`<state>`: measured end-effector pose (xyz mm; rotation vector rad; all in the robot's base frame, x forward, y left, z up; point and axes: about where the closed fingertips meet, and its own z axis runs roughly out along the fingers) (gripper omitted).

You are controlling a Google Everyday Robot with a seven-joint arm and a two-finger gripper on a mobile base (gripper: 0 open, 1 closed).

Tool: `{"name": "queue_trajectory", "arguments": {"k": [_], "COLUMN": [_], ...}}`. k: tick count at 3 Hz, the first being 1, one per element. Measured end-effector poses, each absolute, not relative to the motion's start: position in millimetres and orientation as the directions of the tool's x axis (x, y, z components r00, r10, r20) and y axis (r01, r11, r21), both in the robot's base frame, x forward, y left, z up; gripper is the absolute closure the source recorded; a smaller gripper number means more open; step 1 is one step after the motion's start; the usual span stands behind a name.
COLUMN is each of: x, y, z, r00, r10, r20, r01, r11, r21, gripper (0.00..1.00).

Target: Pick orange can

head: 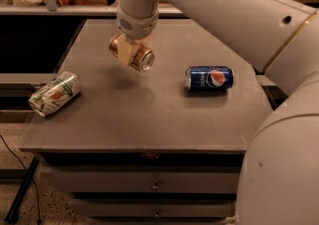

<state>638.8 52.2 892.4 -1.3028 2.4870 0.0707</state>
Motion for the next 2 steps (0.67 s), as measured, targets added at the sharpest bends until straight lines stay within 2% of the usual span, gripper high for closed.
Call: {"name": "queue_trajectory", "arguments": {"k": [2], "x": [656.5], "y": [29.6], "z": [926.4], "r00": [-0.368], "r10": [-0.839], "r20": [-0.400], "r01": [-0.887], "r11": [0.446], "r21": [-0.119], "gripper": [1.00]}}
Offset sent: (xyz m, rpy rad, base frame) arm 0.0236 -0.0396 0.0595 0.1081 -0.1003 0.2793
